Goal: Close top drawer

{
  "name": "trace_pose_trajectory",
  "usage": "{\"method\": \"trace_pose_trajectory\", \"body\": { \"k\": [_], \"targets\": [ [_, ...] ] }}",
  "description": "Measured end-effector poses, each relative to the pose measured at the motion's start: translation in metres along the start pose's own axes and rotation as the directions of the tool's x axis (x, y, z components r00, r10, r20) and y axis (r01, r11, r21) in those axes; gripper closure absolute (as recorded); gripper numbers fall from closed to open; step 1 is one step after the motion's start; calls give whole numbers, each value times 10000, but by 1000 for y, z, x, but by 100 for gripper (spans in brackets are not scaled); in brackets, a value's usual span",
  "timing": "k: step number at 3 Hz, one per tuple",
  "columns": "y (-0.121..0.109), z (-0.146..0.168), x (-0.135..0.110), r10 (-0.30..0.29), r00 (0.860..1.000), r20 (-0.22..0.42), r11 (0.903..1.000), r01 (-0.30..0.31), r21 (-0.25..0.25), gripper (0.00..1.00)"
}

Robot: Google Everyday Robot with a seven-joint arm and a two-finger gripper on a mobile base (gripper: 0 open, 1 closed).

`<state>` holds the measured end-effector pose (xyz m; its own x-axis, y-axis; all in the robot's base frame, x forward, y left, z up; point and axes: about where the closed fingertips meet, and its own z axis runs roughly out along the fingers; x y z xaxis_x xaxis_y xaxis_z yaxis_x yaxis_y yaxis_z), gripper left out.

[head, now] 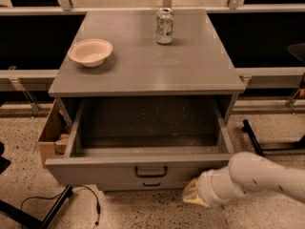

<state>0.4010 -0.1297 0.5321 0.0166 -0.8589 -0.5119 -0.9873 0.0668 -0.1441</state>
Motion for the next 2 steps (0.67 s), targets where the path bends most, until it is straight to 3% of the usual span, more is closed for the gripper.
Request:
{"method": "trace_pose_trajectory", "body": {
  "k": [2],
  "targets": [
    [-84, -8, 24, -304, 9995, -6, 9993, 304, 216, 100]
  ]
}}
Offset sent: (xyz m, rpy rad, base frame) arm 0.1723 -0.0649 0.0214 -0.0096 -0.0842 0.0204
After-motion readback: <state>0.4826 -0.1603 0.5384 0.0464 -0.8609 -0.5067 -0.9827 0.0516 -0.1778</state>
